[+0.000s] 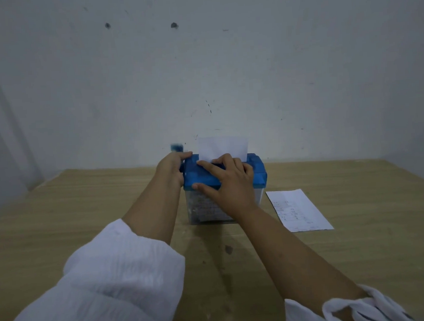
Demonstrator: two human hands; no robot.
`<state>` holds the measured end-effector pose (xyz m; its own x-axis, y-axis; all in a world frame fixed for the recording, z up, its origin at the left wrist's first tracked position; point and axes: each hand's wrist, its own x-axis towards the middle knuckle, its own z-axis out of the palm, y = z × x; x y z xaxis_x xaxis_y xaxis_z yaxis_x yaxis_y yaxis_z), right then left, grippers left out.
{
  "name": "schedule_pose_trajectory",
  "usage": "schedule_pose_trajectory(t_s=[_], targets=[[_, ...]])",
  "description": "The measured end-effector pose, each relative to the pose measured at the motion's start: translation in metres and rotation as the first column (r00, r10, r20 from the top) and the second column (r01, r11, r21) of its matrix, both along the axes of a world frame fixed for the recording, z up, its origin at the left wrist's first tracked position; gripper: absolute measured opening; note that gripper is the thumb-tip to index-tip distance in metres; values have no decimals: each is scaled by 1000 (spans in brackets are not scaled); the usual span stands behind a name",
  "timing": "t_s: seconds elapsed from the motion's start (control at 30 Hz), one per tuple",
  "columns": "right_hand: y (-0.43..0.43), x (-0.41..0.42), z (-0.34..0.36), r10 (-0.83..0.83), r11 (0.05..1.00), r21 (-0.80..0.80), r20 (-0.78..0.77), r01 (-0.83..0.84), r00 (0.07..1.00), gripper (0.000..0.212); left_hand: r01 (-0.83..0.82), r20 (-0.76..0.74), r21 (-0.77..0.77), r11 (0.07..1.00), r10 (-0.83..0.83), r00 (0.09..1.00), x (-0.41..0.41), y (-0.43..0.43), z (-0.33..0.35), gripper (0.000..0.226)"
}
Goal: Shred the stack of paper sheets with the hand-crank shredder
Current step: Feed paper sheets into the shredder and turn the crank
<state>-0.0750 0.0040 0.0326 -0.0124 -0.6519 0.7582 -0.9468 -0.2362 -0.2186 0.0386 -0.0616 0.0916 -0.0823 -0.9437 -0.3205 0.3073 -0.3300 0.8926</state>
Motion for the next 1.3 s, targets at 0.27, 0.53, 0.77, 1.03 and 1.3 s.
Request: schedule_pose_trajectory(t_s=[0.27,0.53,0.77,1.03,1.3], targets=[[1,0,1,7,999,32,8,-7,1000,59,-133,-118,-296,946,102,988,-5,-3,-11,42],[4,1,6,5,995,98,17,-7,1000,65,-220,-27,-560,799,247,969,-1,9,-28,32],[6,-3,8,7,990,137,-9,-6,1000,52,311,675,-678,666,396,623,32,5,12,44],[7,-2,10,-1,988,154,-15,3,1000,51,647,824,-197,737,482,-298,37,19,51,31],[7,-2,11,-4,986,169,-22,8,1000,52,624,857,-65,779,364,-366,34,50,49,21]])
